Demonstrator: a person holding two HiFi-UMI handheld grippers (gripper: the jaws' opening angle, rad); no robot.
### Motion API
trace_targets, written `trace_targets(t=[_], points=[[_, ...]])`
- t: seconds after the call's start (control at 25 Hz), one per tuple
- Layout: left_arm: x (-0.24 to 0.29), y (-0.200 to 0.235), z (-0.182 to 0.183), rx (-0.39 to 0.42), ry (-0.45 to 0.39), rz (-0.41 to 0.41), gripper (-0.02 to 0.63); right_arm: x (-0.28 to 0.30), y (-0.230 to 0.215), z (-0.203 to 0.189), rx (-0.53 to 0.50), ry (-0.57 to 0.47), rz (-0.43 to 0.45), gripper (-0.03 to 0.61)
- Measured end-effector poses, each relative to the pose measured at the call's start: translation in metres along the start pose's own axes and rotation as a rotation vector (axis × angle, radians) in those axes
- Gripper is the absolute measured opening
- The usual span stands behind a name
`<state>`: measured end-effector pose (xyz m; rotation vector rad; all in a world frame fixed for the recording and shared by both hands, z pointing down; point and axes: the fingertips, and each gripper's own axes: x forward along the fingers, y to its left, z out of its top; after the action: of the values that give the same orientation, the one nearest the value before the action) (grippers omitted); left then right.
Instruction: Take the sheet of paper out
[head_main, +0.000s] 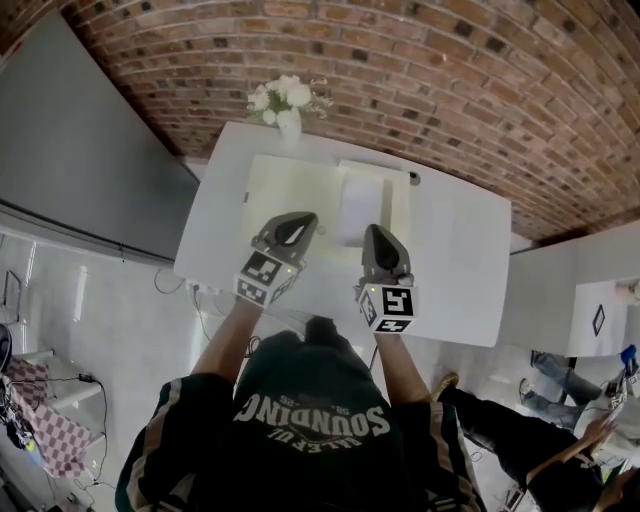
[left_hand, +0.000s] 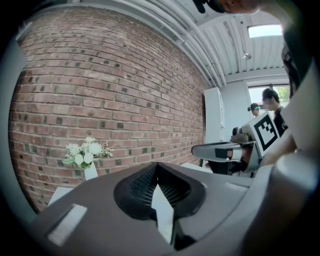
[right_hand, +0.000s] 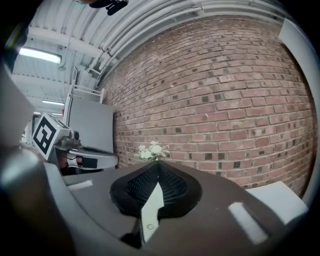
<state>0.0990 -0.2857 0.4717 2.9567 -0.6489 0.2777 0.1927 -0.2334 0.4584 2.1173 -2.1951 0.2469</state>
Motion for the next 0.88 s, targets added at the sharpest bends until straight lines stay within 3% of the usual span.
trace_targets(t=[0.28,0.88], points=[[0.039,0.02,0.008,-0.01,0.013,0.024,0.011,0.03,-0.031,0.009,-0.006,0.016,0.02,-0.003],[0.083,0.05,0.006,-0.022,0.042,-0.032,0.011,0.07,-0.049,0.004,0.024,0.039,-0.012,-0.003]])
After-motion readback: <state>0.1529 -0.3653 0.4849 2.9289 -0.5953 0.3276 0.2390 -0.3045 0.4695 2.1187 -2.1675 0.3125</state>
